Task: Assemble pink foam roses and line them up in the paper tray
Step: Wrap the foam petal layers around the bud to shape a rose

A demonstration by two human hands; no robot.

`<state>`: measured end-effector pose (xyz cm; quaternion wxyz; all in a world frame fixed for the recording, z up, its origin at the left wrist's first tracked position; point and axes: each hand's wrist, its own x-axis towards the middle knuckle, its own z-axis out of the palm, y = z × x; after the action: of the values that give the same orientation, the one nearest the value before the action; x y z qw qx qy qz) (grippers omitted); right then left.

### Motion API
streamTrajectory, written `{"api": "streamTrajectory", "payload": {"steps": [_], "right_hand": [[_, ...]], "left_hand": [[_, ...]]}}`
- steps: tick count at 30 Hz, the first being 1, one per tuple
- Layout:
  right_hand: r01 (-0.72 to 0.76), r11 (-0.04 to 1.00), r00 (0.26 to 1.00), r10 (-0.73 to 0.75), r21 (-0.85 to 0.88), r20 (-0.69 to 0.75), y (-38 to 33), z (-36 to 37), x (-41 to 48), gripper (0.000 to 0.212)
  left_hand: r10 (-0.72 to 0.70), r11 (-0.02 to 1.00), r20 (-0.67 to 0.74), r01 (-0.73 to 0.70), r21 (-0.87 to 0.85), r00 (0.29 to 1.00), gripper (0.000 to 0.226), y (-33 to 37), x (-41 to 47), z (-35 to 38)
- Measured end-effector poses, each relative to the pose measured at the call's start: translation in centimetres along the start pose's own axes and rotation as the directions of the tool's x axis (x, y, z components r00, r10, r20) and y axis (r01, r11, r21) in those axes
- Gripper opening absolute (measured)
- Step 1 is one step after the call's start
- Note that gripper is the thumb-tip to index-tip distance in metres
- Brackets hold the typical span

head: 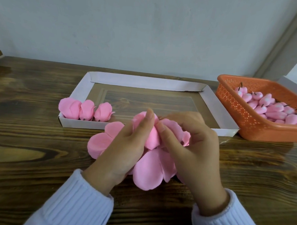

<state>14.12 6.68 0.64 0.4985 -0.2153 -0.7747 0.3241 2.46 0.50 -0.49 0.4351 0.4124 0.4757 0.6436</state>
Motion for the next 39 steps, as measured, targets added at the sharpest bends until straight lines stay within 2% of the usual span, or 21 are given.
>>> {"api": "streamTrajectory", "payload": {"steps": [6, 11, 14, 16, 21, 27, 30, 39], "right_hand": [[-0.167, 0.979, 0.984, 0.157, 0.121, 0.086, -0.17, -0.02, 0.08, 0.008], [-0.201, 0.953, 0.975, 0.174, 0.225, 0.136, -0.21, -0.42, 0.18, 0.010], [-0.211, 0.942, 0.976, 0.188, 0.261, 0.113, -0.17, -0.53, 0.04, 0.011], [-0.203, 0.940, 0.978, 0.180, 0.275, 0.109, -0.11, -0.53, -0.02, 0.010], [-0.180, 0.937, 0.982, 0.154, 0.299, 0.110, 0.01, -0.40, 0.08, 0.003], [-0.093, 0.965, 0.991, 0.066, 0.247, 0.114, 0.13, -0.56, 0.17, 0.017], [-0.074, 0.969, 0.993, 0.051, 0.236, 0.102, 0.25, -0.54, 0.08, 0.014], [0.055, 0.990, 0.995, -0.065, 0.129, 0.077, 0.34, -0.31, -0.13, 0.005]], "left_hand": [[-0.009, 1.000, 0.043, 0.009, 0.006, 0.999, 0.047, -0.33, 0.03, -0.10], [0.027, 0.995, 0.062, -0.033, 0.090, 0.998, 0.038, -0.20, -0.10, -0.07], [0.070, 0.981, 0.108, -0.088, 0.174, 0.992, 0.021, 0.13, -0.34, 0.13], [0.118, 0.969, 0.143, -0.145, 0.202, 0.983, 0.016, 0.35, -0.52, 0.25], [0.202, 0.953, 0.125, -0.224, 0.204, 0.971, 0.030, 0.09, -0.31, 0.09], [0.298, 0.924, 0.070, -0.306, 0.228, 0.952, 0.022, -0.04, -0.25, 0.11], [0.325, 0.913, 0.045, -0.326, 0.245, 0.945, 0.038, 0.00, -0.20, 0.13], [0.379, 0.883, 0.004, -0.363, 0.296, 0.925, 0.038, 0.34, -0.29, 0.07]]}}
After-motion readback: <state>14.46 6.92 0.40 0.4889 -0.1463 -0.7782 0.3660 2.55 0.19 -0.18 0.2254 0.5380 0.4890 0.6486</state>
